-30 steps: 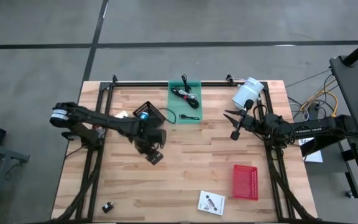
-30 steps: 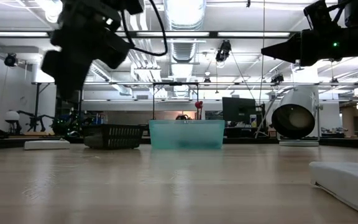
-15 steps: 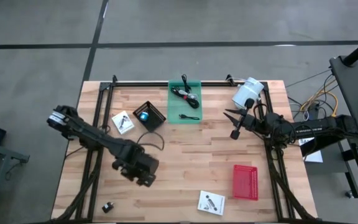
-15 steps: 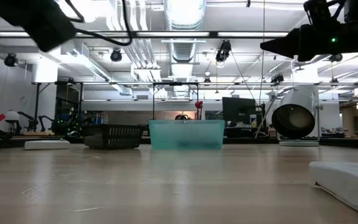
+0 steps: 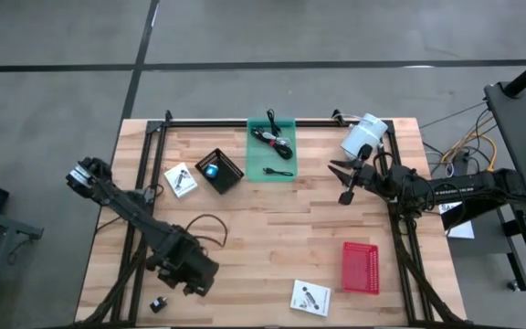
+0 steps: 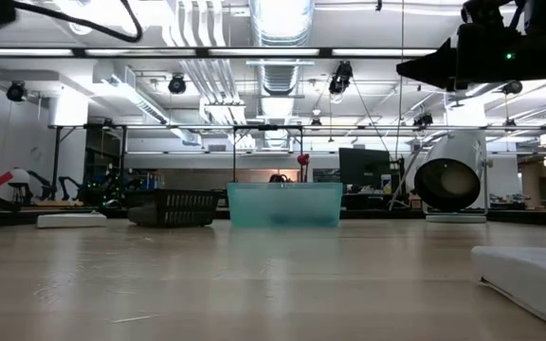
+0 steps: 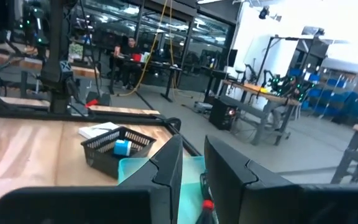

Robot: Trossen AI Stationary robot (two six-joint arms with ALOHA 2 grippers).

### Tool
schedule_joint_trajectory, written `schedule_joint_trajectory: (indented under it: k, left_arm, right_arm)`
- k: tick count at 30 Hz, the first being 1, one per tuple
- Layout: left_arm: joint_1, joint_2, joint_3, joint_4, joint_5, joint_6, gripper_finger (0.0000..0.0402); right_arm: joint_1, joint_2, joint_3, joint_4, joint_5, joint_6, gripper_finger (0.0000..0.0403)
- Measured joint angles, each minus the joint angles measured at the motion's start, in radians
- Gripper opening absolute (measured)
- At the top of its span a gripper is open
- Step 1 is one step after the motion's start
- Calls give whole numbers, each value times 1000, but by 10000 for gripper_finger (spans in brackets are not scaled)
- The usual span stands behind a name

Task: Pick and place items into bin
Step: Put the black charger adapter into the black bin

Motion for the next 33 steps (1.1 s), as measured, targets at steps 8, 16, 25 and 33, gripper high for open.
schedule_joint_trajectory:
  k: [8,16,25,33]
  left_arm:
    - [-130,2,-6,4,-3,-2,187]
    - [-178,12,-12,106,-20,-138,190]
    - [-195,117,-12,245,-35,-52,257]
    - [-251,163,-13,260,109,-99,262]
  right_arm:
    - [0,0,-11,-2,-2,68,57]
    - [0,0,-13,-1,-2,74,57]
    - [0,0,-13,1,-2,70,57]
    - [0,0,-13,2,-1,71,57]
